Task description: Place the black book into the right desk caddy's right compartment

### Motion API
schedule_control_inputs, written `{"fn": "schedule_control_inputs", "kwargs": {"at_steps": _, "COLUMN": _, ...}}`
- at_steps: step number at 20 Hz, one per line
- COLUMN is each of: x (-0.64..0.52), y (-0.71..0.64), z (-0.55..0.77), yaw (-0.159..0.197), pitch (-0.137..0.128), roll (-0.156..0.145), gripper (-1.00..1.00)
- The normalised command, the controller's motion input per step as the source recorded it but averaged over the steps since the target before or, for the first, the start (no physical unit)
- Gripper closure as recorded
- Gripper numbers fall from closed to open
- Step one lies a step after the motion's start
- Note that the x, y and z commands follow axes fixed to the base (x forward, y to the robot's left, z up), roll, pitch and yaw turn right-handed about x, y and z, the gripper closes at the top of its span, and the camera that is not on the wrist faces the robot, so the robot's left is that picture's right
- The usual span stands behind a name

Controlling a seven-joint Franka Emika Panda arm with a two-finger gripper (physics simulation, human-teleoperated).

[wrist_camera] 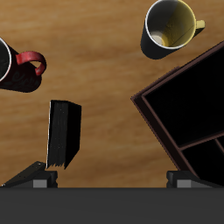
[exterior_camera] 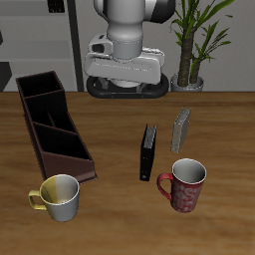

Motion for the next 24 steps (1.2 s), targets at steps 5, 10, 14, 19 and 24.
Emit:
{"fn": "schedule_control_inputs", "kwargs": {"at_steps": 5, "x": 0.05, "y": 0.24, "z": -0.26, "yaw": 0.015, "pitch": 0.018, "roll": 0.048, "gripper": -1.0}}
{"fn": "schedule_control_inputs", "kwargs": {"at_steps": 10, "x": 0.14, "y": 0.25, "z": -0.6, "yaw": -0.003, "pitch": 0.045, "roll": 0.023, "gripper": -1.0}}
{"fn": "schedule_control_inputs", "kwargs": {"at_steps": 14, "x": 0.1, "y": 0.16, "z": -0.47, "yaw": 0.012, "pitch": 0.037, "roll": 0.034, "gripper": -1.0}}
{"fn": "schedule_control_inputs", "kwargs": {"at_steps": 19, "x": -0.04, "y": 0.14, "z": -0.27, "yaw": 0.004, "pitch": 0.022, "roll": 0.019, "gripper": -1.0}}
{"fn": "schedule_control_inputs", "kwargs": {"at_steps": 24, "x": 0.02, "y": 0.13, "z": -0.31, "yaw": -0.015, "pitch": 0.04, "roll": 0.017, "gripper": -1.0}}
